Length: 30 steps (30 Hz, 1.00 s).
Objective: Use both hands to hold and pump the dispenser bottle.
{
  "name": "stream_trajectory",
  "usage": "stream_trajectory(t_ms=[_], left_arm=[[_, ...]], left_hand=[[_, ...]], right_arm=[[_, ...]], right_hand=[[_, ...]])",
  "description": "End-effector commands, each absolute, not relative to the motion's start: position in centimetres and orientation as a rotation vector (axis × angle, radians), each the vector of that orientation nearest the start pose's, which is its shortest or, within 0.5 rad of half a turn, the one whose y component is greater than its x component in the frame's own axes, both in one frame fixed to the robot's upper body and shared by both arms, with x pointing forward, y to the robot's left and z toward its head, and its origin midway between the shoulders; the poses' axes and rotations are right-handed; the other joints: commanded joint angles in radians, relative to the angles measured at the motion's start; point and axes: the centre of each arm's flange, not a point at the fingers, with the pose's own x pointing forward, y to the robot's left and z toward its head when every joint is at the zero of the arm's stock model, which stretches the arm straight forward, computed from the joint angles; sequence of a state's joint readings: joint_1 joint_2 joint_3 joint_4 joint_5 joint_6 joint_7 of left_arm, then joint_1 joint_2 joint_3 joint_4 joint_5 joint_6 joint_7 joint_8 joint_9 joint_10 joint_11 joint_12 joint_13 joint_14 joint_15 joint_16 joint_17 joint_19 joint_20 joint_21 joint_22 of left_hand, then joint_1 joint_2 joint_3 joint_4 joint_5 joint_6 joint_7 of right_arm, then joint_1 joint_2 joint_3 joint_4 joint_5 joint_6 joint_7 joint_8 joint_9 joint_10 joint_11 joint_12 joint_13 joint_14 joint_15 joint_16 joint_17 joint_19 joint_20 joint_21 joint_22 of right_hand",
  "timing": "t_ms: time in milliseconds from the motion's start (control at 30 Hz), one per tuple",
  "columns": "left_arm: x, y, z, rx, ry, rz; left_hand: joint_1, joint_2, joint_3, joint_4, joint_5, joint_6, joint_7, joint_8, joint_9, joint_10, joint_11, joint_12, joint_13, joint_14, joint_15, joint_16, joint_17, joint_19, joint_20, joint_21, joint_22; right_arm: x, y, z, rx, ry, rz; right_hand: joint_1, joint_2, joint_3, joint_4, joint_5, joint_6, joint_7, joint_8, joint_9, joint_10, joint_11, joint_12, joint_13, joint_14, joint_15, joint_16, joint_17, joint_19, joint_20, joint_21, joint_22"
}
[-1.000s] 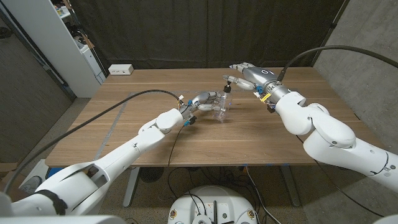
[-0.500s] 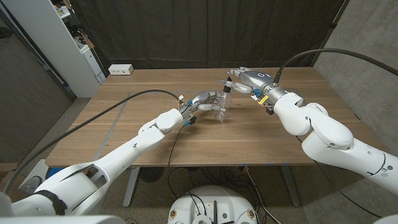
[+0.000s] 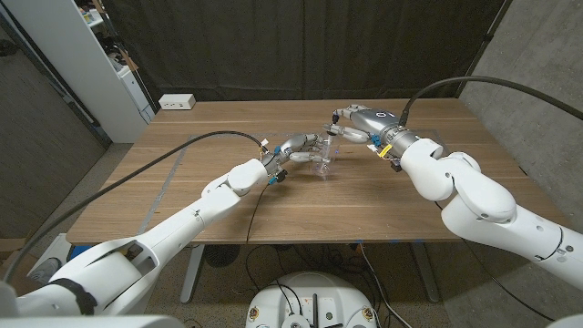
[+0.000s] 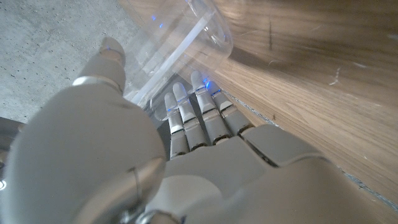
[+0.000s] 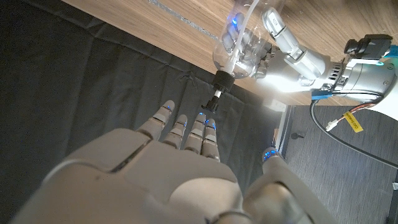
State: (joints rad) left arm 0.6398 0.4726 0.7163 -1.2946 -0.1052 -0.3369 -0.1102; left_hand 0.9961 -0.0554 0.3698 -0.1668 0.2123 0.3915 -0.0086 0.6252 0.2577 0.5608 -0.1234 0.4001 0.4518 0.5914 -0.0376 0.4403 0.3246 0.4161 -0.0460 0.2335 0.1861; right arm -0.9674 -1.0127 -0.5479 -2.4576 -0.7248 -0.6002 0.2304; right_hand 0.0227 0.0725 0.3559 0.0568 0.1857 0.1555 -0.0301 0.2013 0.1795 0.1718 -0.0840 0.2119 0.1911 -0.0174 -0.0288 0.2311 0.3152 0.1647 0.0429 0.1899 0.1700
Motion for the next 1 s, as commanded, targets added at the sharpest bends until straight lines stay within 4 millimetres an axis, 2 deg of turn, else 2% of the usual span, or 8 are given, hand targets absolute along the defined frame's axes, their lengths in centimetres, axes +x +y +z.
stream_trajectory(t_ms=[33, 367, 667, 767, 1000], left_arm=[[63.99, 11.06, -1.87, 0.667, -0.722, -0.568], [64.01, 10.95, -1.88, 0.669, -0.724, -0.568], [64.05, 10.79, -1.91, 0.661, -0.737, -0.562], [64.04, 10.74, -1.92, 0.663, -0.739, -0.564], [63.96, 10.70, -1.96, 0.675, -0.742, -0.561]], left_hand=[[0.087, 0.095, 0.002, -0.001, 0.005, 0.012, -0.002, 0.005, 0.003, 0.024, -0.019, 0.004, 0.006, 0.031, -0.184, -0.001, 0.003, 0.004, -0.048, 0.008, 0.003], [0.090, 0.100, 0.002, -0.002, 0.006, 0.020, -0.003, 0.011, 0.002, 0.035, -0.022, 0.006, 0.011, 0.039, -0.185, 0.001, 0.004, 0.008, -0.050, 0.010, 0.003], [0.110, 0.113, 0.009, -0.009, 0.008, 0.052, 0.001, 0.027, 0.000, 0.077, -0.025, 0.019, 0.019, 0.072, -0.191, 0.009, 0.004, 0.032, -0.056, 0.020, 0.003], [0.117, 0.113, 0.008, -0.010, 0.008, 0.057, -0.001, 0.030, -0.001, 0.083, -0.003, 0.020, 0.022, 0.077, -0.192, 0.012, 0.007, 0.038, -0.057, 0.022, 0.003], [0.121, 0.115, 0.006, -0.009, 0.008, 0.066, -0.001, 0.035, -0.001, 0.088, -0.004, 0.021, 0.025, 0.083, -0.194, 0.015, 0.010, 0.044, -0.058, 0.025, 0.004]], right_arm=[[44.66, -16.58, 4.09, -1.605, -0.654, -0.021], [44.80, -16.57, 3.98, -1.629, -0.643, -0.020], [44.68, -16.58, 3.84, -1.654, -0.638, -0.018], [44.62, -16.57, 3.80, -1.668, -0.640, -0.015], [44.45, -16.44, 3.72, -1.703, -0.633, -0.011]], right_hand=[[-0.003, 0.057, -0.001, 0.005, 0.004, 0.012, -0.001, 0.004, 0.001, 0.014, 0.000, -0.003, 0.001, -0.001, 0.001, 0.003, 0.001, -0.002, 0.000, -0.001, 0.002], [-0.006, 0.055, -0.003, 0.011, 0.005, 0.013, -0.001, 0.002, 0.002, 0.019, 0.004, -0.004, 0.002, 0.000, 0.002, 0.004, 0.000, -0.003, 0.000, 0.000, 0.002], [-0.007, 0.053, -0.005, 0.014, 0.005, 0.017, 0.000, 0.002, 0.002, 0.022, 0.001, -0.005, 0.002, 0.000, 0.000, 0.004, -0.001, -0.002, -0.001, 0.001, 0.002], [-0.008, 0.053, -0.005, 0.015, 0.005, 0.018, 0.000, 0.002, 0.002, 0.024, 0.001, -0.005, 0.002, 0.000, -0.002, 0.004, -0.001, -0.002, 0.000, 0.001, 0.002], [-0.009, 0.053, -0.006, 0.020, 0.005, 0.042, 0.006, 0.009, 0.003, 0.041, 0.009, -0.001, 0.003, 0.008, -0.010, 0.007, -0.004, -0.002, -0.011, 0.001, 0.002]])
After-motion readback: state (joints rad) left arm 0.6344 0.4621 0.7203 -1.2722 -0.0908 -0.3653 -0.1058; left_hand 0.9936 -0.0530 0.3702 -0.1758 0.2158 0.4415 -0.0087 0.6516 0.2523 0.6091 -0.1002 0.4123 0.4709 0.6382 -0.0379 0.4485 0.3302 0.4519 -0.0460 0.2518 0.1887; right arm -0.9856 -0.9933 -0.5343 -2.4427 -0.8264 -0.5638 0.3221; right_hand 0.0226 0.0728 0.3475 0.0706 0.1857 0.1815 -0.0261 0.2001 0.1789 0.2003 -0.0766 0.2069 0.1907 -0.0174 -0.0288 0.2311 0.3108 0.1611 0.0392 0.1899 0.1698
